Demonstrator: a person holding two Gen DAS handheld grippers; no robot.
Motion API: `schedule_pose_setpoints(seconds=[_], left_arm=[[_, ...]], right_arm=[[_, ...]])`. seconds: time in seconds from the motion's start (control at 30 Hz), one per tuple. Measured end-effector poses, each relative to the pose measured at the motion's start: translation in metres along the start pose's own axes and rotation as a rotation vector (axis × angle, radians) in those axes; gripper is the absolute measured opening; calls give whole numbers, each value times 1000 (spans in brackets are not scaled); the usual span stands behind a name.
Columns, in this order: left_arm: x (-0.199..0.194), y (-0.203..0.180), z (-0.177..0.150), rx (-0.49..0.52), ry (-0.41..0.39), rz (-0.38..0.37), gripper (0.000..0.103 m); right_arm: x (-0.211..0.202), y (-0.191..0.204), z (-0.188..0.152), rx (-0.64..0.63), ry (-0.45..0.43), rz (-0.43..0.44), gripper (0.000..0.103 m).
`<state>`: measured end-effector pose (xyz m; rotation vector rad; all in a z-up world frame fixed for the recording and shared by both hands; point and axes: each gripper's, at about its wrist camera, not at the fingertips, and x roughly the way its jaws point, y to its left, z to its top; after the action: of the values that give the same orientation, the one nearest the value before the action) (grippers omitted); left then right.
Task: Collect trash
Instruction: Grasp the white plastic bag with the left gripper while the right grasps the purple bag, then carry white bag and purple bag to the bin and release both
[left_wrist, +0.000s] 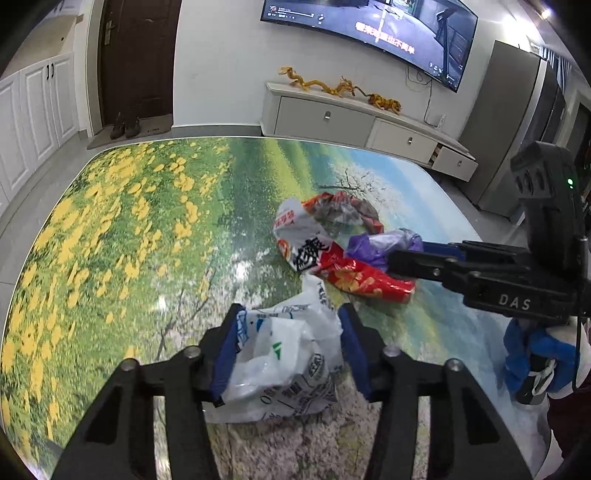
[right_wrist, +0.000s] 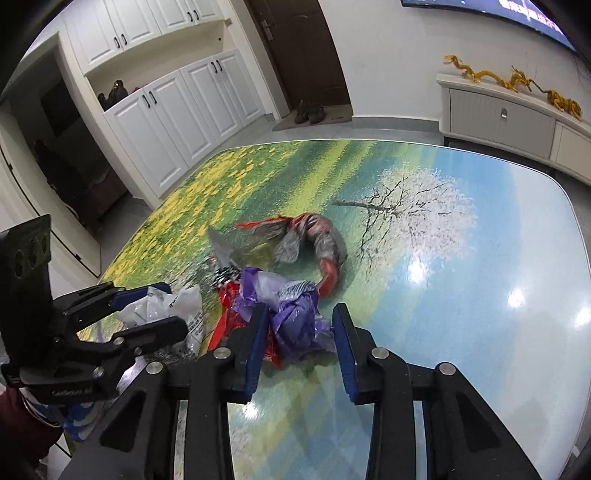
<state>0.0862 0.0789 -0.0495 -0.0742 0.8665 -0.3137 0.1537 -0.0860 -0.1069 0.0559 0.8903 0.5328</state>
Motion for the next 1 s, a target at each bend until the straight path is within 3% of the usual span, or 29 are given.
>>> schedule_pose_setpoints(seconds=[0.17,0.6,1.0], left_arm=[[-20,-10,-13,-12,-20,21,43],[-102,-39,-34,-26,-144,64,40],[-172,-115,-55,83,-269,162,40]], right_arm=[[-28,6,-15,15,-33,-17,32],[-147,38,-67,11,-158,-68,31],[-226,54,-116,23,-289,-90,30]])
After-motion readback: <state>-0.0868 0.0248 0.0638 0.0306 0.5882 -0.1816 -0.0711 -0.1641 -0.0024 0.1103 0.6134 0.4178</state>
